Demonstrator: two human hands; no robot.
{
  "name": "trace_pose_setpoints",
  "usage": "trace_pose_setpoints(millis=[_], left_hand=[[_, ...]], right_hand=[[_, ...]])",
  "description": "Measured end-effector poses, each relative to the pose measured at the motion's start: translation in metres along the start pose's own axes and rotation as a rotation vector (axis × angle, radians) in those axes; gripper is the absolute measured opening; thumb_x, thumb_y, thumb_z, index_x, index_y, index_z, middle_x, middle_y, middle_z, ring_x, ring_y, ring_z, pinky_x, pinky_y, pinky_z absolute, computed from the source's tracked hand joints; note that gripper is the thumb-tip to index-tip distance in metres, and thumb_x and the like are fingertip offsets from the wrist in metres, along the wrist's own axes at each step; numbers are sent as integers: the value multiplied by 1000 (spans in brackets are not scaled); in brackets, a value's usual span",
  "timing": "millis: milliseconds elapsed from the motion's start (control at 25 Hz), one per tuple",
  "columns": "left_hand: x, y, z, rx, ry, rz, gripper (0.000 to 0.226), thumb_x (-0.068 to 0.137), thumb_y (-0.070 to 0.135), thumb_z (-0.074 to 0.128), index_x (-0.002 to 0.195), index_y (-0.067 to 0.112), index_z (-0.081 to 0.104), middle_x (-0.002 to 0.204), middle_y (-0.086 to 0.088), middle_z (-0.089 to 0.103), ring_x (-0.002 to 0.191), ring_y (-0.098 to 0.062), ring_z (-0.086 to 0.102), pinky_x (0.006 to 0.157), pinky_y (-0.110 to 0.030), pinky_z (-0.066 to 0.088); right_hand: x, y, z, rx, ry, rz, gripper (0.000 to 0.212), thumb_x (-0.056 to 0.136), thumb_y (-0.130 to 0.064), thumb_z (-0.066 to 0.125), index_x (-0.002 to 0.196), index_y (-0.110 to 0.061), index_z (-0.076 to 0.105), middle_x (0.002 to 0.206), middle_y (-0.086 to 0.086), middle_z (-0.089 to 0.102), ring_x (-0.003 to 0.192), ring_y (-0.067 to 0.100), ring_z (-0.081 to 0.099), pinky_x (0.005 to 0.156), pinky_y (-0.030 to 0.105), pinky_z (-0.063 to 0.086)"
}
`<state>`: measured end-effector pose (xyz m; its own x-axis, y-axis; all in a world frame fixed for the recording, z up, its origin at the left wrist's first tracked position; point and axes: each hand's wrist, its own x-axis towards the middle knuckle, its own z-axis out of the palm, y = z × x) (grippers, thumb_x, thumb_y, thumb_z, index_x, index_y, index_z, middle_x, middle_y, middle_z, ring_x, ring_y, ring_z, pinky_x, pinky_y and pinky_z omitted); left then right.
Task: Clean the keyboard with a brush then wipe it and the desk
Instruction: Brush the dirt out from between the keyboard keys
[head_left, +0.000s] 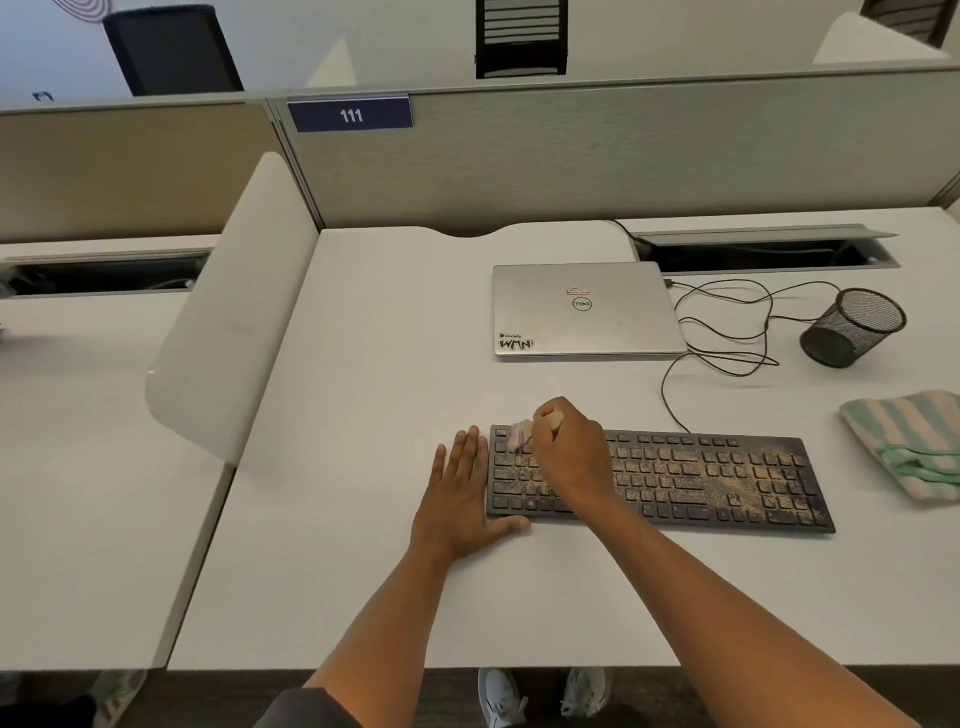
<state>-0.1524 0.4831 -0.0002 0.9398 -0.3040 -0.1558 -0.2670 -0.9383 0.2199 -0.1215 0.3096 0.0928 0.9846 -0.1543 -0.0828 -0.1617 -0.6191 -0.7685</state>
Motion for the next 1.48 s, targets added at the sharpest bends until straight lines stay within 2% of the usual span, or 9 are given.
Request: trace_pose_setpoints(millis=[160,320,480,640,800,960,1120,1320,1480], left_hand=[[-1,1,-1,6,-1,4,132,76,99,32,157,10,-22,165,-6,-28,150,-17,-32,125,-45,-14],[2,1,0,18,-8,-7,134,74,100,30,159,9,-18,167,-7,-23,151,-16,-29,125,-46,-12],[2,1,1,47,-13,-15,134,73,101,28,159,8,-17,167,-7,-23,152,-17,-29,125,-45,-11],[2,3,-1,51,-1,-5,132,73,100,24,159,9,-15,167,-7,-22,152,-17,-28,125,-46,-11],[1,3,0,45,1,-3,131,76,98,30,160,8,-14,168,-7,-21,153,-17,-25,125,-45,-9],[1,3,1,46,-11,-3,131,75,100,25,158,9,-18,167,-7,-24,152,-17,-28,125,-47,-9],[0,0,2,38,-8,4,130,74,100,21,158,9,-20,166,-7,-26,151,-18,-30,125,-47,-10],[0,-2,2,4,-19,14,129,74,101,18,159,10,-19,166,-8,-26,151,-19,-31,124,-46,-14],[1,-4,2,18,-32,21,128,75,99,13,158,7,-19,166,-11,-26,151,-22,-31,123,-46,-17]], right_hand=[[0,6,-2,108,-135,-20,12,95,-26,52,90,-28,63,72,-4,73,59,8,63,55,32,51],[-1,11,-7,-25,-47,-4,11,95,-30,51,90,-27,60,72,-5,69,66,16,64,57,32,51],[-4,10,0,92,-146,4,17,91,-39,47,90,-29,61,74,-4,72,69,15,68,63,38,57],[-4,9,-8,-19,-96,-20,12,96,-32,48,92,-27,58,74,-6,67,69,17,62,56,29,44],[-10,15,-3,91,-212,-57,12,94,-33,50,90,-29,60,73,-5,71,70,13,67,63,37,55],[-19,15,-8,-28,-98,-64,11,95,-32,50,92,-28,60,73,-6,68,67,17,65,60,37,54],[-27,15,-3,131,-126,-15,13,94,-27,52,88,-27,64,67,-7,72,64,10,70,63,41,59],[-38,13,-5,-3,52,67,12,95,-28,52,88,-27,61,71,-5,70,68,18,66,60,35,53],[-54,8,5,52,7,40,11,95,-28,53,88,-31,61,69,-7,72,65,10,68,60,36,56]])
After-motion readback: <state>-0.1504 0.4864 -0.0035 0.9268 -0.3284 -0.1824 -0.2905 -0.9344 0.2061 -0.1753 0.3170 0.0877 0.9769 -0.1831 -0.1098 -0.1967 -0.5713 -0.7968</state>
